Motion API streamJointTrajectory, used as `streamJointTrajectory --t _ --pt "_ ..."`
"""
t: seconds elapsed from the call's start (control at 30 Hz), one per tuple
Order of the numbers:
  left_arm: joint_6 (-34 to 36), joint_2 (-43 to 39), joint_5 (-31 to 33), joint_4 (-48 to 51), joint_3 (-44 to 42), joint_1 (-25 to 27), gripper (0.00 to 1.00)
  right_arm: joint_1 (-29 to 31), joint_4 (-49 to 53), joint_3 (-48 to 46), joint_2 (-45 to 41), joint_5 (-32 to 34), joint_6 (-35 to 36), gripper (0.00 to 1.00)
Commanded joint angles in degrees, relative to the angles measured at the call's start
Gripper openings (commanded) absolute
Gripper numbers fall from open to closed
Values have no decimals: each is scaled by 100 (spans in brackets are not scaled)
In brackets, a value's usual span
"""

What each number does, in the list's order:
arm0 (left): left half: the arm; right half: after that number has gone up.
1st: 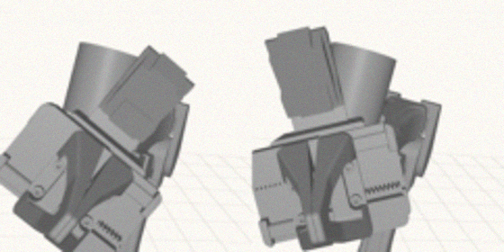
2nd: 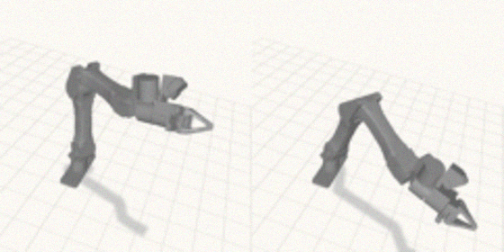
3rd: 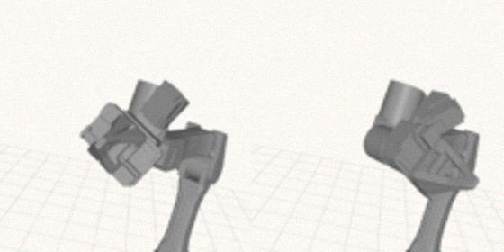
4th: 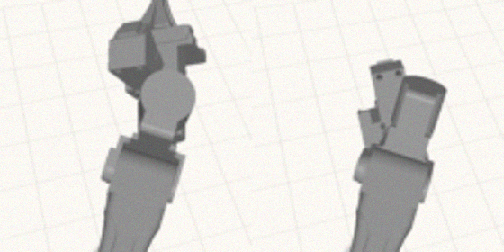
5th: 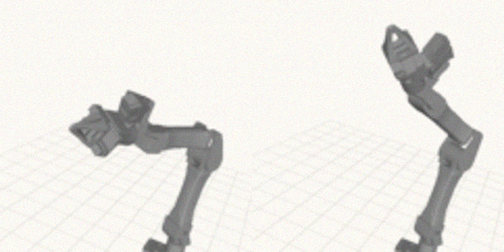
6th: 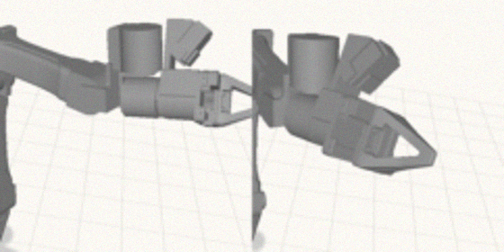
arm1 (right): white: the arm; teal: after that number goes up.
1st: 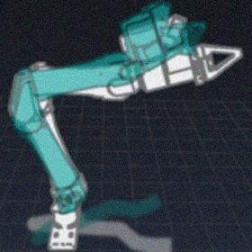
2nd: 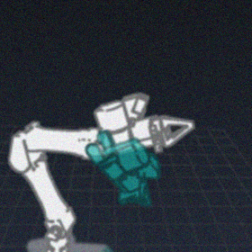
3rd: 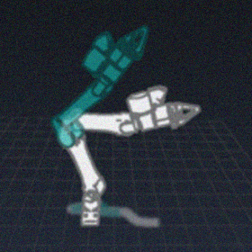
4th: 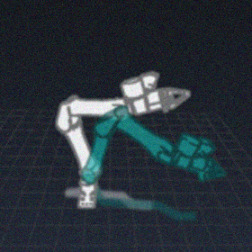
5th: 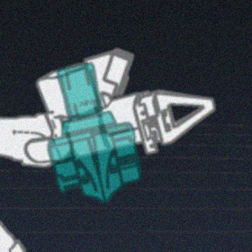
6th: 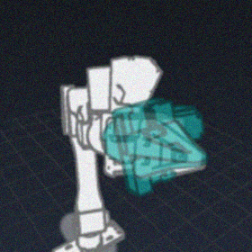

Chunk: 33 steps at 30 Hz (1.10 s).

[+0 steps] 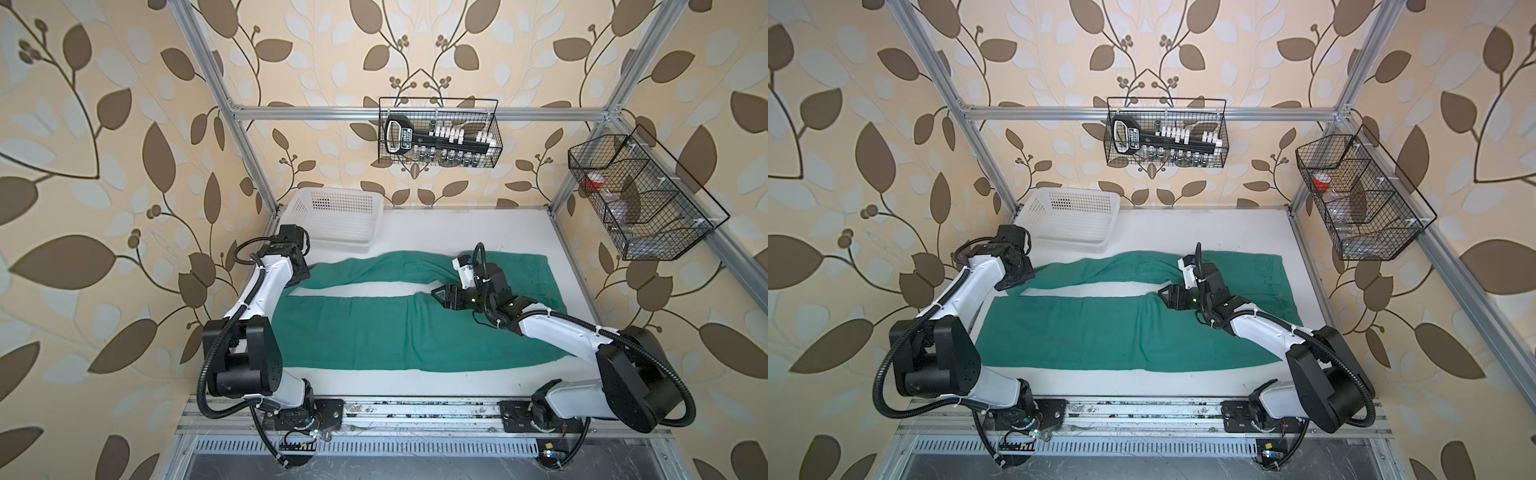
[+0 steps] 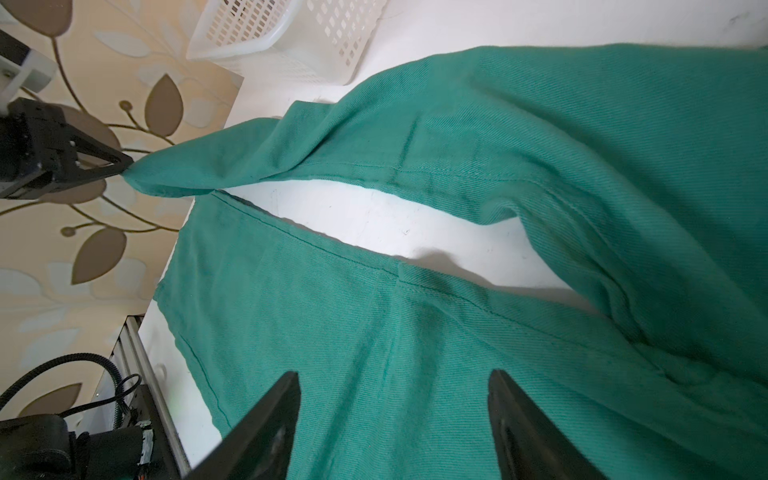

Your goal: Fold and stack the trousers

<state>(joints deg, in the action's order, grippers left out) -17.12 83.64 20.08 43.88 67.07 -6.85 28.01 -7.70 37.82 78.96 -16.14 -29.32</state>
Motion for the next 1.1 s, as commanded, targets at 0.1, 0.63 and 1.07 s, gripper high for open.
streamJointTrajectory --t 0.1,0.63,1.07 --pt "728 -260 -117 -169 901 -91 0 -114 318 450 284 172 338 72" --pt "1843 299 -382 -374 1714 -90 0 -270 1875 2564 2513 1132 1499 69" --pt "1411 -79 -271 -510 458 -99 0 177 2287 3007 3071 2535 1993 34"
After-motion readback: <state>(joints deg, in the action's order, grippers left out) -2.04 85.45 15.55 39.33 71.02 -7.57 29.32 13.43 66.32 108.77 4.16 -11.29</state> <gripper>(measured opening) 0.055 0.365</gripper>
